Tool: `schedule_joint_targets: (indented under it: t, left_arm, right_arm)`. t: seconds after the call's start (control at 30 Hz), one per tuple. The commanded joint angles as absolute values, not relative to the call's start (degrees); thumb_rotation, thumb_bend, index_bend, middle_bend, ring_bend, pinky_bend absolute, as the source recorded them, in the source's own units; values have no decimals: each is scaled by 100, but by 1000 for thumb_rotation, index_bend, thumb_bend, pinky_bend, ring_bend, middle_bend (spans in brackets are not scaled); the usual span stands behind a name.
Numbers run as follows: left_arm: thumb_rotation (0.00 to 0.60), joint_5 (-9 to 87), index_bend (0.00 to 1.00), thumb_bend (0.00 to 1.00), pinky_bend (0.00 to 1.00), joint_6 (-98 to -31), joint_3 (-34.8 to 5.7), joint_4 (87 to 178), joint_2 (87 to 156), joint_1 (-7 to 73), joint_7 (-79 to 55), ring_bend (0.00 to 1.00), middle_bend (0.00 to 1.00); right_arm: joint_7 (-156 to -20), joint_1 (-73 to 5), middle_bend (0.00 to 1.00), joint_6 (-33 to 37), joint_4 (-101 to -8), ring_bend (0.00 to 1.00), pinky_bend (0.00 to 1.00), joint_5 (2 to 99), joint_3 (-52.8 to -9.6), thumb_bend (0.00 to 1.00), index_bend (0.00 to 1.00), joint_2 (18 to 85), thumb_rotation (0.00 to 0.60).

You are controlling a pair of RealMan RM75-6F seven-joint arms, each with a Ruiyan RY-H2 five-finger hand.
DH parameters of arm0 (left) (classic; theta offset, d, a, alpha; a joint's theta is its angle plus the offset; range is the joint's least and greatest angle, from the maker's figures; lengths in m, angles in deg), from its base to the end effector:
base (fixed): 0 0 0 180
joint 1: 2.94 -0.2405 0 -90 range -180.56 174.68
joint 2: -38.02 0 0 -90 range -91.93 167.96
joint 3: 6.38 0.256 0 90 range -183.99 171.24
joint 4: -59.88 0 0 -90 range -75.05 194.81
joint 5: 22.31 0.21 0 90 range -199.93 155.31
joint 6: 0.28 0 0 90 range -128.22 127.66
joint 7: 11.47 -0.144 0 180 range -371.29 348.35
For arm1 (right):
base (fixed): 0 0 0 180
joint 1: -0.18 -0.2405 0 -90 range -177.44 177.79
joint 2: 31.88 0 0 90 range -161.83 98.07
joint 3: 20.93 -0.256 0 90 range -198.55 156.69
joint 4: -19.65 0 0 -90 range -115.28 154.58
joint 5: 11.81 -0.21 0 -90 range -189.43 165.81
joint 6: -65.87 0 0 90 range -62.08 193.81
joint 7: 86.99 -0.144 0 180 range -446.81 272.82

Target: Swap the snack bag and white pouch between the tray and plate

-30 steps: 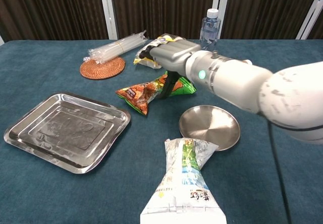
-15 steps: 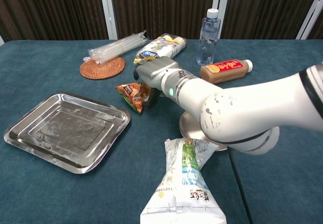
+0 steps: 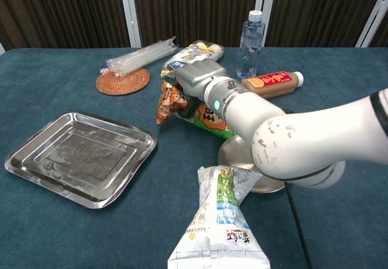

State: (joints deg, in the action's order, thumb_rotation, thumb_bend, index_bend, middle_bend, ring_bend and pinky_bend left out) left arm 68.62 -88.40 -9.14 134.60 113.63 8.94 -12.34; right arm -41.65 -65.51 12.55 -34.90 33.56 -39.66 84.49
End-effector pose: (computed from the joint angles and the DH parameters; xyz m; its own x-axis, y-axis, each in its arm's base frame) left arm -0.3113 0.2226 0.1233 0.4947 -0.1181 0.8610 0.8419 -0.1805 -0.5085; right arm -0.0256 -0.3972 -0.1199 0.6695 -0.0922 0.7371 -0.7042 -0.3947 0.5902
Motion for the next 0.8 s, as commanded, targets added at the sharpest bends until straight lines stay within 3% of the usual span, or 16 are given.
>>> schedule_joint_targets:
  t: [0.03, 0.2, 0.47, 0.63, 0.8]
  left_arm:
    - [600, 6893, 0, 366, 0, -8861, -903, 13465, 11363, 889, -1234, 0, 0]
    - [600, 6973, 0, 368, 0, -8897, -866, 13494, 11366, 881, -1265, 0, 0]
    - [600, 7101, 0, 366, 0, -8944, -808, 13539, 11392, 873, -1358, 0, 0]
    - [600, 7188, 0, 366, 0, -8985, -784, 13576, 11404, 877, -1400, 0, 0]
    - [600, 7278, 0, 366, 0, -9027, -747, 13598, 11410, 872, -1412, 0, 0]
  right_arm:
    - [-4426, -6147, 721, 698, -4519, 685, 874, 3855, -3897, 528, 871, 7765, 600]
    - [-4371, -5707, 721, 349, -5896, 688, 874, 4087, -3738, 528, 871, 6842, 600]
    - [-3884, -5098, 721, -69, -7808, 692, 873, 4607, -3105, 528, 872, 5268, 600]
    - [-3787, -4908, 721, 84, -8195, 693, 872, 4594, -2743, 528, 872, 4841, 600]
    - [-3905, -4834, 721, 331, -7964, 693, 870, 4553, -2494, 528, 859, 5044, 600]
